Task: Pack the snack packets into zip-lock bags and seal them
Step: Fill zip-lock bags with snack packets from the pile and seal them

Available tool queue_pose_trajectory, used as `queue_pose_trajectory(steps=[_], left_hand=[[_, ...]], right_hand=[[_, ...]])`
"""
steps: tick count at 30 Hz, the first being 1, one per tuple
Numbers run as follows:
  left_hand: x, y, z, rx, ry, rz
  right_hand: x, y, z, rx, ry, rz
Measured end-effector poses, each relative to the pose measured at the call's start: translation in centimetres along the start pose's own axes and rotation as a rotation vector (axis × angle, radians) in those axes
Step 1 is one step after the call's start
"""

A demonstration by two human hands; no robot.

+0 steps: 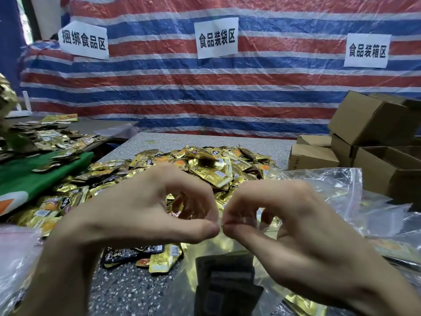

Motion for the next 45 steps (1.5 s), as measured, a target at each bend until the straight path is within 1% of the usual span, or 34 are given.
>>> queue_pose_trajectory(steps=[2, 6, 11, 16, 19, 21, 25, 30, 39, 45], left_hand=[[-0.2, 0.0, 0.0, 0.020, 0.001, 0.000], [-0.7, 0.3, -0.2, 0.156, -0.015, 0.094], [-0.6, 0.2, -0.1, 0.182, -0.048, 0.121], [-0.4, 0.5, -0.7, 0.123, -0.048, 0.132], [-0.2, 0.1, -0.2, -0.030, -0.054, 0.039], [-0.1, -0.1, 0.0, -0.070, -0.024, 0.017], [0.1, 0.0, -0.7, -0.087, 0.023, 0.006], [0.5, 0.0, -1.2, -0.120, 0.063, -0.003], [1.0, 0.2, -2.0, -0.163, 0.008, 0.075], [1.7, 0.6, -2.7, -0.150, 0.022, 0.121]], right_hand=[[0.1, 0.0, 0.0, 0.007, -0.006, 0.001], [0.0, 0.0, -0.2, -0.002, 0.001, 0.017], [-0.5, 0.0, -0.1, -0.021, 0.022, 0.010], [-0.5, 0.0, 0.2, 0.000, 0.017, 0.006], [-0.3, 0.0, 0.2, 0.022, 0.019, 0.002], [-0.3, -0.1, 0.3, 0.037, 0.023, 0.006], [-0.6, -0.1, 0.3, 0.066, 0.014, 0.012], [-0.5, -0.2, 1.3, 0.020, -0.040, -0.013], [0.2, -0.3, 3.2, -0.029, -0.084, -0.068], [1.4, -0.2, 4.5, -0.060, -0.120, -0.122]])
Point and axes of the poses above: each hand's wrist, its own y-axis away from the middle knuckle, its own x-axis out of the back of the hand, z = x × y, the point moved 2 cm from there along -y, towards the middle knuckle, and after that the axes turned 4 degrees about x, right-handed, at the moved point
